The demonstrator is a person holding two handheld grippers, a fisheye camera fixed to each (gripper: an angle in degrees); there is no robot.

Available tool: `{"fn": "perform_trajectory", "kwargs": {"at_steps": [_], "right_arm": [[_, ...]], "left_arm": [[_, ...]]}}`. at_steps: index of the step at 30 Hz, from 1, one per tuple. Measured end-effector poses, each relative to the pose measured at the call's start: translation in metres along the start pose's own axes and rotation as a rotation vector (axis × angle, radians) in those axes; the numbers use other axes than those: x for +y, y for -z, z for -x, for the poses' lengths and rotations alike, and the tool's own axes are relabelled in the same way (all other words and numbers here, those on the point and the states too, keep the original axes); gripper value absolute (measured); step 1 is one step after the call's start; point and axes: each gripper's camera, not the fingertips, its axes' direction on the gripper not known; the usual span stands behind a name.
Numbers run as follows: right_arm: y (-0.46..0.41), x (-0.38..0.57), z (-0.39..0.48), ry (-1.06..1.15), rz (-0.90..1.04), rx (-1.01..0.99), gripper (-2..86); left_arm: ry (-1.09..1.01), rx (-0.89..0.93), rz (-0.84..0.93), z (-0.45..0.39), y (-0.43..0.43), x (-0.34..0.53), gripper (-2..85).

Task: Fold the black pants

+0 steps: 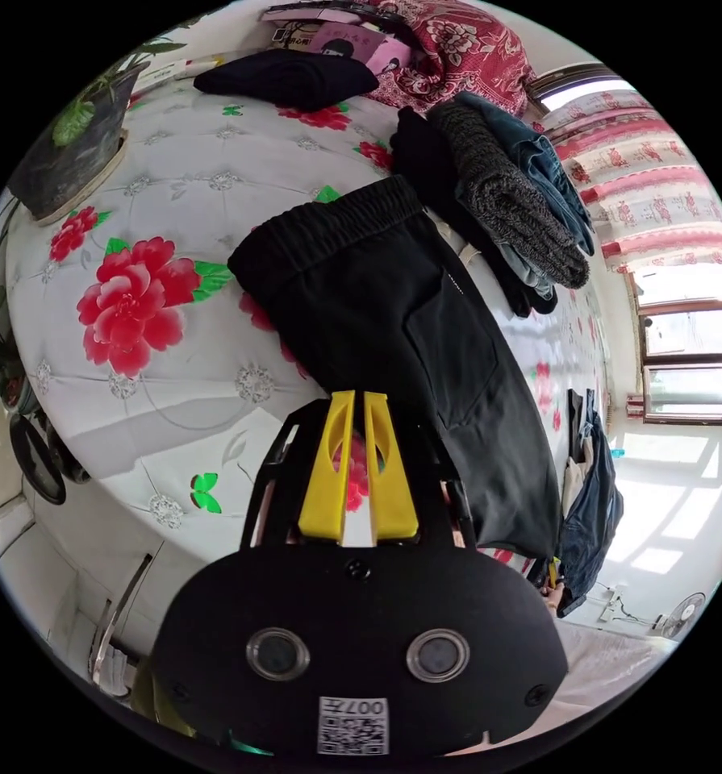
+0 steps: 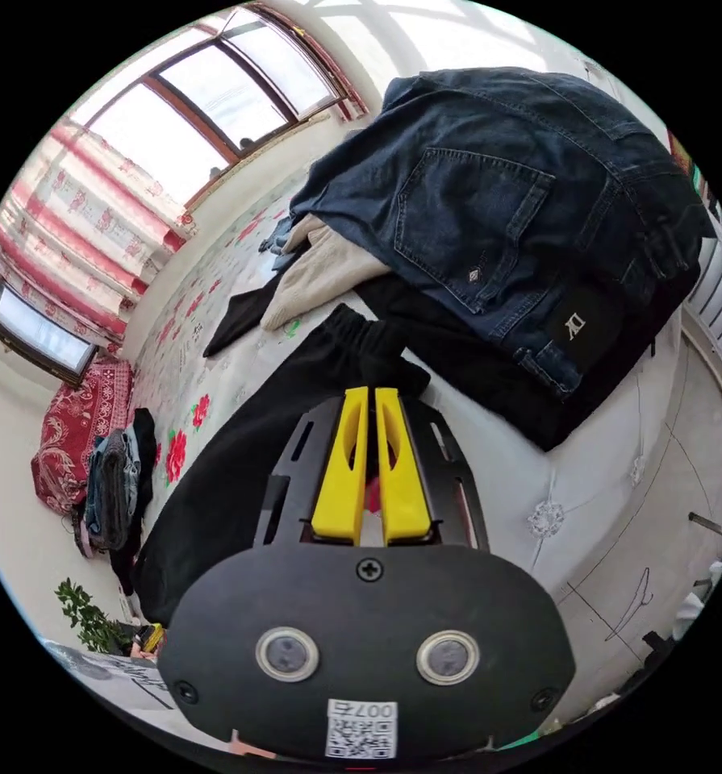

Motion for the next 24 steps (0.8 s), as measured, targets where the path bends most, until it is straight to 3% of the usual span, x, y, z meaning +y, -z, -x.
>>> {"fn": "perform_trajectory", "kwargs": {"at_steps": [4,7,10,14,18,20,24], "right_arm": [[-0.010,0.009,-0.059,-0.202,0.034,0.013,5.9],[-0.006,0.020,-0.072,-0.223,0.009,-0.094,7.3],[-0.006,0.031,-0.078,-0.268,-0.028,-0.075,6.6],[-0.023,0.024,-0.073,-0.349,0.036,-0.276,4.5],[-0.037,0.018,-0.031,-0.410,0.060,-0.286,1.4],[-0.030,0.011,0.016,-0.312,0.058,-0.350,0.9],[0.013,0.035,0.211,0.262,0.082,-0.429,0.8]], "left_arm": [[-0.001,0.037,0.012,0.024,0.007,-0.011,4.5],[0.024,0.076,-0.028,0.046,0.022,-0.012,5.7],[0.069,0.104,-0.048,0.074,0.035,-0.013,6.9],[0.135,0.197,-0.116,0.107,0.049,-0.015,9.4],[0.194,0.303,-0.152,0.136,0.052,-0.025,12.6],[0.217,0.332,-0.167,0.148,0.053,-0.031,13.7],[0.280,0.404,-0.218,0.177,0.055,-0.042,15.3]]}}
